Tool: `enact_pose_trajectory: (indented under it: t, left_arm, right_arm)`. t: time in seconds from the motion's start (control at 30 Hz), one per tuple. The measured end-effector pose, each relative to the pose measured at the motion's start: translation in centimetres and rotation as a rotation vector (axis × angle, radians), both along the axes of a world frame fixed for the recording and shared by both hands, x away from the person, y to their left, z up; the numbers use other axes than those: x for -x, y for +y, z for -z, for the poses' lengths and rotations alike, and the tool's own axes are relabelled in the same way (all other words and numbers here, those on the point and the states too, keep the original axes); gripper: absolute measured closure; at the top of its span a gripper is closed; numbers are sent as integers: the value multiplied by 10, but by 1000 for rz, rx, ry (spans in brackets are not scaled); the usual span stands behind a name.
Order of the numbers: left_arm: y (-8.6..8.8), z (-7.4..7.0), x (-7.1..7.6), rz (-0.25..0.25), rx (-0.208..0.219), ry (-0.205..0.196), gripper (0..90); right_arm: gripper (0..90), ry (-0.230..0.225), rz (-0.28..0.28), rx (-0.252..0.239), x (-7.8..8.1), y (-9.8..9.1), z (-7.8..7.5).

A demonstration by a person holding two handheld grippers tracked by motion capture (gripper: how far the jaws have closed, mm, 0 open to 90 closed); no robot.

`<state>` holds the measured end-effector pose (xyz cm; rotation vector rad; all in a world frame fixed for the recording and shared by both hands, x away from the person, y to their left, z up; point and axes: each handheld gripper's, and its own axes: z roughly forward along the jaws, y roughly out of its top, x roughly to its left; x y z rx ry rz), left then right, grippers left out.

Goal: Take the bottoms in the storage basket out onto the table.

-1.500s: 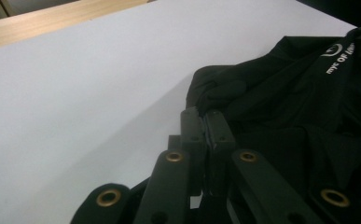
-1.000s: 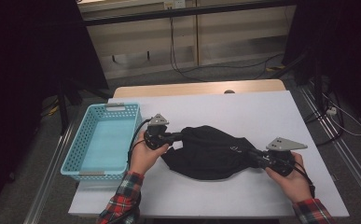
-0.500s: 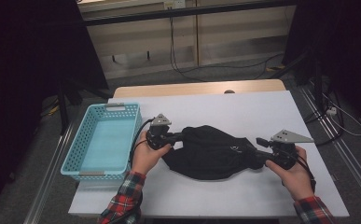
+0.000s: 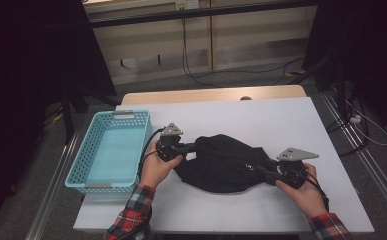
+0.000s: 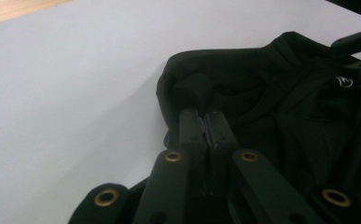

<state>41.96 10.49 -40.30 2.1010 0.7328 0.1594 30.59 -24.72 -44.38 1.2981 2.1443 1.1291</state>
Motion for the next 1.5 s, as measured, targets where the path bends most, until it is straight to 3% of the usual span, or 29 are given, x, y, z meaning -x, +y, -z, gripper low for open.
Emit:
enact_pose_trajectory:
  t: [0.2,0.23,0.4,0.5,0.7,0.77,1.07,1.2,1.23,1.33,1.5]
  left_arm:
    - [-2,0,0,5,2,2,875]
    - [-2,0,-1,5,2,4,875]
    - [-2,0,-1,6,3,2,873]
    - [-2,0,-1,7,1,2,873]
    - [-3,0,-1,10,-1,6,873]
    - [-2,0,-1,9,-1,8,873]
    - [-1,0,-1,7,-6,5,874]
    - [-1,1,-2,6,-5,6,874]
    - [0,1,-2,4,-5,8,874]
    - [0,0,-2,3,-6,7,874]
    - [-2,0,-2,3,-5,7,874]
  right_arm:
    - [555,10,7,-3,0,-1,3]
    - [549,13,2,16,0,1,5]
    - [543,-25,0,23,2,2,-1]
    - [543,-38,-28,25,3,6,-3]
    - [531,29,-26,92,0,12,9]
    - [527,34,-16,58,0,11,13]
    - [461,18,-13,26,0,6,3]
    - [460,-10,18,-1,1,2,-5]
    - [460,-25,49,-32,1,-3,-9]
    - [462,-29,74,-62,0,-9,-12]
    - [594,-18,75,-55,-3,-13,-10]
